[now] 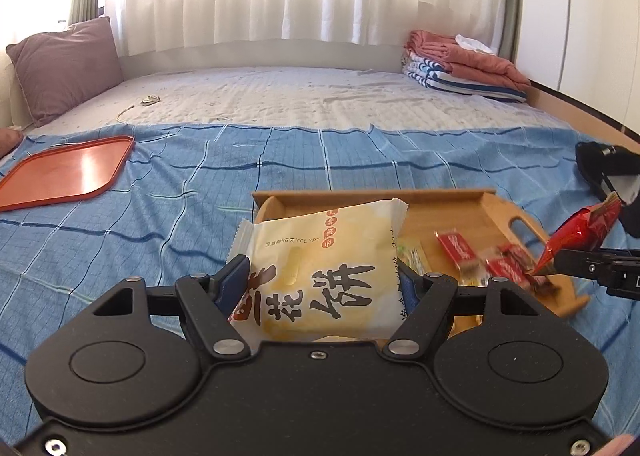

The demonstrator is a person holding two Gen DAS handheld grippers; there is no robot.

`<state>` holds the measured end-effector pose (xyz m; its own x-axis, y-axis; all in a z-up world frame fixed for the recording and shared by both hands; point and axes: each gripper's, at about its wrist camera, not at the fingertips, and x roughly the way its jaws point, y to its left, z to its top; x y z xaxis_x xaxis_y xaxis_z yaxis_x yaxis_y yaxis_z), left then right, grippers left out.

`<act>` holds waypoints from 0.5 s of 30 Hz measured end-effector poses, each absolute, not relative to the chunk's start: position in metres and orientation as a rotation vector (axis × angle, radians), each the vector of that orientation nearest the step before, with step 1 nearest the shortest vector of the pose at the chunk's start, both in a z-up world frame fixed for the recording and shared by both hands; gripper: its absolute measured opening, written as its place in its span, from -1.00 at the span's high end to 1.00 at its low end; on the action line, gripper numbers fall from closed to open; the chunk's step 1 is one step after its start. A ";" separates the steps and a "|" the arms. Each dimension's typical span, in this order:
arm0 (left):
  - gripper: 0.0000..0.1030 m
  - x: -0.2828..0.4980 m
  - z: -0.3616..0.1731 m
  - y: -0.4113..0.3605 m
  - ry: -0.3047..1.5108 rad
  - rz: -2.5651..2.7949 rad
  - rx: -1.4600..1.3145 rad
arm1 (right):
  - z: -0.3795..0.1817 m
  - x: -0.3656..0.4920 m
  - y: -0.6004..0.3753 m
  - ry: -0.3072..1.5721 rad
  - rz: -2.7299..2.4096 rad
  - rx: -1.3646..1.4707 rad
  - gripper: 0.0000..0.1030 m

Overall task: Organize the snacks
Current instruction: 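Carry the pastry bag and chip bag over the wooden tray with both tools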

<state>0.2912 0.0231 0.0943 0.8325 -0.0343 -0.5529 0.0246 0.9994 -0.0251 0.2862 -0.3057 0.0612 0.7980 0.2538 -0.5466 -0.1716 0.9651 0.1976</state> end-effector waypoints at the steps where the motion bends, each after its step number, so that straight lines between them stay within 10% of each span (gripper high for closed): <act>1: -0.38 0.299 0.094 0.022 0.588 -0.029 -0.018 | 0.062 0.294 -0.308 0.609 0.224 0.151 0.06; 15: -0.38 0.398 0.053 0.003 0.649 0.027 0.002 | 0.026 0.378 -0.315 0.694 0.185 0.187 0.06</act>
<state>0.3977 0.0029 0.0532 0.7966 0.0262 -0.6040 -0.0248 0.9996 0.0106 0.3784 -0.3146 0.0257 0.7540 0.2302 -0.6153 -0.1066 0.9671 0.2312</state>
